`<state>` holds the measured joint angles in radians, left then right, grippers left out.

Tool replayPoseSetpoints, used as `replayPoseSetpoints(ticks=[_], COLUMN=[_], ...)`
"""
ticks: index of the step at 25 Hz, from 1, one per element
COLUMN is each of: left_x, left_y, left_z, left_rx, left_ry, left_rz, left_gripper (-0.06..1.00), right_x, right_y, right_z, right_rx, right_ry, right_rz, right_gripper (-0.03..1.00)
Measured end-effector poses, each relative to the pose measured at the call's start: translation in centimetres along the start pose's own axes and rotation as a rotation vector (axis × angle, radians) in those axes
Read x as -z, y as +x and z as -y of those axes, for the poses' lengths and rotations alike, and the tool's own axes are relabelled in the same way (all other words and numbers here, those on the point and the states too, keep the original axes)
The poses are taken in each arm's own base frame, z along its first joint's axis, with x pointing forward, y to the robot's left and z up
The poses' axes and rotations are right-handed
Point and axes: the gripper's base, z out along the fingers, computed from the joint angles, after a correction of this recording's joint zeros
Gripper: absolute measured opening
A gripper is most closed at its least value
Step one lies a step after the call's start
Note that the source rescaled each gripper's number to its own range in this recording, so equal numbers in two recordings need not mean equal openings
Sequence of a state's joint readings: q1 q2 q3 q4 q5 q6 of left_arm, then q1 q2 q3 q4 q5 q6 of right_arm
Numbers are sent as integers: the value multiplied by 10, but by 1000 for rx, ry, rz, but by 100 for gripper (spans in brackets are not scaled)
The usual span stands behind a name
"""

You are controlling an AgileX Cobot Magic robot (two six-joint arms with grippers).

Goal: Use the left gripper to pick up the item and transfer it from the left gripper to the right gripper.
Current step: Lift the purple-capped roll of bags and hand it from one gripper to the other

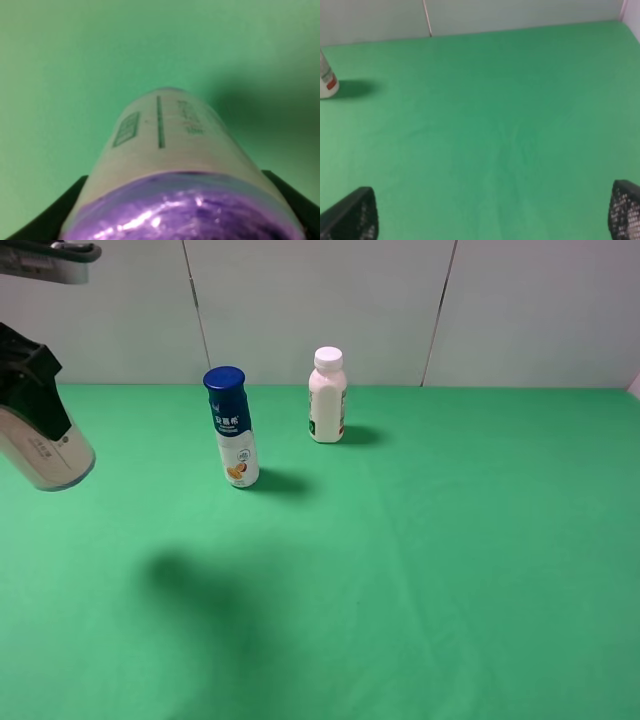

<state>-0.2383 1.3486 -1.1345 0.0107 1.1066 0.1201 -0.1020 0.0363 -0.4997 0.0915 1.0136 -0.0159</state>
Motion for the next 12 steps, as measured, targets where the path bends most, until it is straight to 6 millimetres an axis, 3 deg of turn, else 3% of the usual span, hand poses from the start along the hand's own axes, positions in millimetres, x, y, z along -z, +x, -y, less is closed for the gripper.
replayPoseSetpoints(ticks=[12], left_x=[0], left_y=[0], left_z=[54], left_rx=[-190], left_ry=[53], left_rz=[3], left_gripper=[0], right_x=[0], right_y=[0], right_z=[0], right_rx=[0], right_ry=[0], right_rz=[0], right_gripper=[100])
